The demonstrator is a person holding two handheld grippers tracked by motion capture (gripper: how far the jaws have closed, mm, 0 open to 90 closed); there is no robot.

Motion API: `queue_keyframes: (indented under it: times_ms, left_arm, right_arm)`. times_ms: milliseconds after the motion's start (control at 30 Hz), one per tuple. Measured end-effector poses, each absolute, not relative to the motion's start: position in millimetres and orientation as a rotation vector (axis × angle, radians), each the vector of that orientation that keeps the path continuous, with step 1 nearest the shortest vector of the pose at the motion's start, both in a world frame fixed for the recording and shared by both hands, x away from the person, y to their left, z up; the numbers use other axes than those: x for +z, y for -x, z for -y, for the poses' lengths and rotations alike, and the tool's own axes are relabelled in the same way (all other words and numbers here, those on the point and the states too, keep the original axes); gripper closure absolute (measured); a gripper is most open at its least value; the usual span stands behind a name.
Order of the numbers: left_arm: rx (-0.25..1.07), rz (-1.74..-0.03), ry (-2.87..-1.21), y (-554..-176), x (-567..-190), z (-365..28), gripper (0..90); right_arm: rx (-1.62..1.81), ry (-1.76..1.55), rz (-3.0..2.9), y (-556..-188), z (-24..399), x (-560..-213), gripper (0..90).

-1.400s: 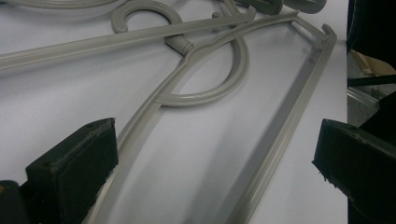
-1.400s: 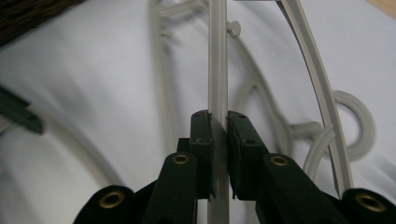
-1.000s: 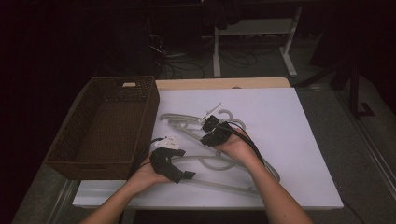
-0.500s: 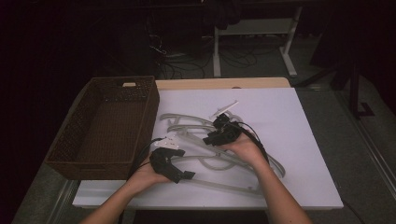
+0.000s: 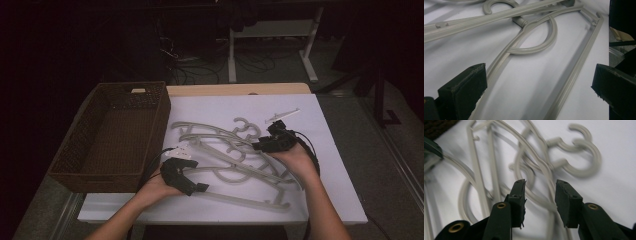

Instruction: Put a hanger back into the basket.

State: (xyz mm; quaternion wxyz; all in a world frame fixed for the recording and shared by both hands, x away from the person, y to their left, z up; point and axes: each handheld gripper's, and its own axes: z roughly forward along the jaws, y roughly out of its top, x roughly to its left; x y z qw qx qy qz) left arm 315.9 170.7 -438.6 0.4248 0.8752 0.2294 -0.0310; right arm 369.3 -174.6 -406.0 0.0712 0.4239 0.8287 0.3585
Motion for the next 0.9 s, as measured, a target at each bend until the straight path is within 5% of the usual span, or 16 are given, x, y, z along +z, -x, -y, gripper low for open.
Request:
queue_keyframes:
  times_ms: [400, 900]
  left_arm:
    - [-0.058, -0.549, -2.169, -332, -407, -158, 0.0]
    - [0.039, -0.588, -2.224, -419, -390, -117, 4.9]
  right_arm:
    - [1.054, -1.296, -2.488, -353, 204, -418, 44.1]
    - [1.14, -1.307, -2.416, -335, 239, -412, 17.0]
